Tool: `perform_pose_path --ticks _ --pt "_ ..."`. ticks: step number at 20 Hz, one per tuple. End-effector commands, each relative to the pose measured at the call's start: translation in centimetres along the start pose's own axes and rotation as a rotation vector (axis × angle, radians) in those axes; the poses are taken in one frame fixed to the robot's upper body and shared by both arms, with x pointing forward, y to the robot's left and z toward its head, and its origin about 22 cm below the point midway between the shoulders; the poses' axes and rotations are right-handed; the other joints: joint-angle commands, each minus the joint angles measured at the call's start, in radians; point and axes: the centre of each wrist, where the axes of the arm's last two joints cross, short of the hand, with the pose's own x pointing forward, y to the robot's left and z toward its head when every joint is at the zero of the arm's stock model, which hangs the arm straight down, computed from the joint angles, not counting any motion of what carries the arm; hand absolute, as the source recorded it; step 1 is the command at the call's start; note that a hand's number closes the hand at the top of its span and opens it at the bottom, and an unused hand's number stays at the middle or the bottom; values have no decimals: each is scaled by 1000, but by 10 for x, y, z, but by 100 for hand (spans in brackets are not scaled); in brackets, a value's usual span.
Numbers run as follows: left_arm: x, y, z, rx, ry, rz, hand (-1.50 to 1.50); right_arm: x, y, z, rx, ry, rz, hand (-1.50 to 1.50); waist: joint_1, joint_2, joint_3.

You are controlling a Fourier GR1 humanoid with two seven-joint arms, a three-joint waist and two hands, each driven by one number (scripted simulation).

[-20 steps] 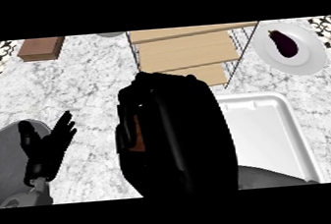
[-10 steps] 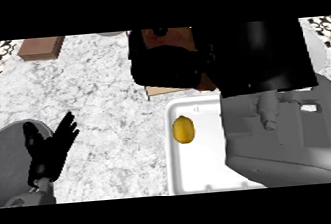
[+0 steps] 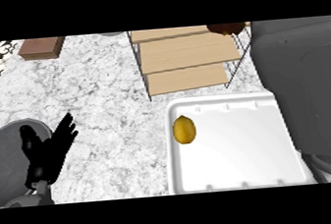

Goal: Pick the sweet potato from the tray and place it in the tiered shelf

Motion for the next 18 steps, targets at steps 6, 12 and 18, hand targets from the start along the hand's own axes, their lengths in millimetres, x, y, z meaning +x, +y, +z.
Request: perform_pose_path --ticks 6,12,18 --pt "1 6 2 5 10 18 0 -44 4 -55 78 12 98 150 7 3 0" --pt "16 -18 5 -7 -18 -15 0 -38 26 -74 45 18 104 150 15 3 0" --pt "8 -10 -3 -14 1 5 0 -56 55 -90 34 18 133 150 15 6 0"
